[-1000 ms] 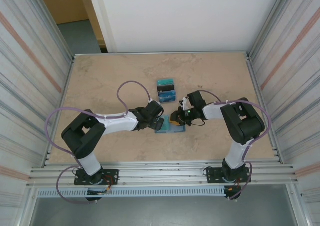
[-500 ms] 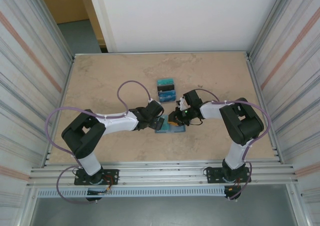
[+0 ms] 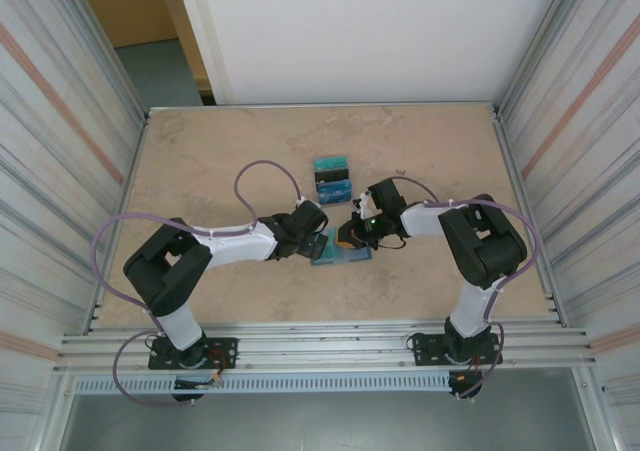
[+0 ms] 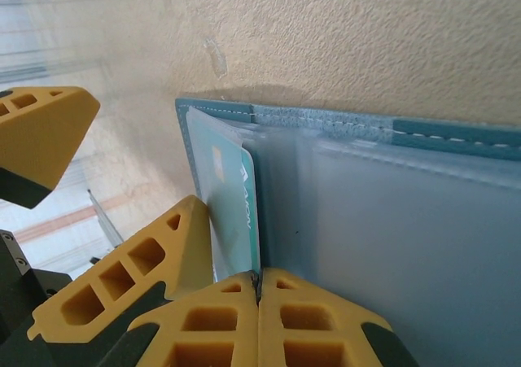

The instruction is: Take the credit cards out of the card holder

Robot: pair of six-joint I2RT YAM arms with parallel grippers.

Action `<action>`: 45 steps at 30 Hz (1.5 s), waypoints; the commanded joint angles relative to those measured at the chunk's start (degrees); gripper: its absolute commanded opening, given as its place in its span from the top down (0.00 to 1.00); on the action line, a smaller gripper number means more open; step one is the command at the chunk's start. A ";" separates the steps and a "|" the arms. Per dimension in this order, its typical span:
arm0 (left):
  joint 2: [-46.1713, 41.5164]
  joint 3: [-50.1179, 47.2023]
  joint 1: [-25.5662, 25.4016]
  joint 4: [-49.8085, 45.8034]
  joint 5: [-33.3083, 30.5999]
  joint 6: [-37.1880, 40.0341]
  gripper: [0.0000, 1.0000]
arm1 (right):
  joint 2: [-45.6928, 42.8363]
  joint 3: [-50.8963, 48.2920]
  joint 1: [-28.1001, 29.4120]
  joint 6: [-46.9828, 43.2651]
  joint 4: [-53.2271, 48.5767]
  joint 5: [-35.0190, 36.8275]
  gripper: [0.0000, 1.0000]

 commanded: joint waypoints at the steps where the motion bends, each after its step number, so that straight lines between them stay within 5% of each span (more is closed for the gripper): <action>1: 1.58 0.51 -0.37 -2.94 -0.56 0.41 0.01 | -1.04 -1.08 -0.67 0.63 0.67 -1.14 1.00; 31: 0.28 3.79 -0.38 -2.23 -2.71 4.61 0.01 | -5.91 -1.02 -4.10 -3.64 -7.32 1.76 1.00; 45: 2.71 5.33 -1.65 -0.30 1.54 5.33 0.01 | -6.01 -1.08 -3.96 -3.27 -7.22 1.61 1.00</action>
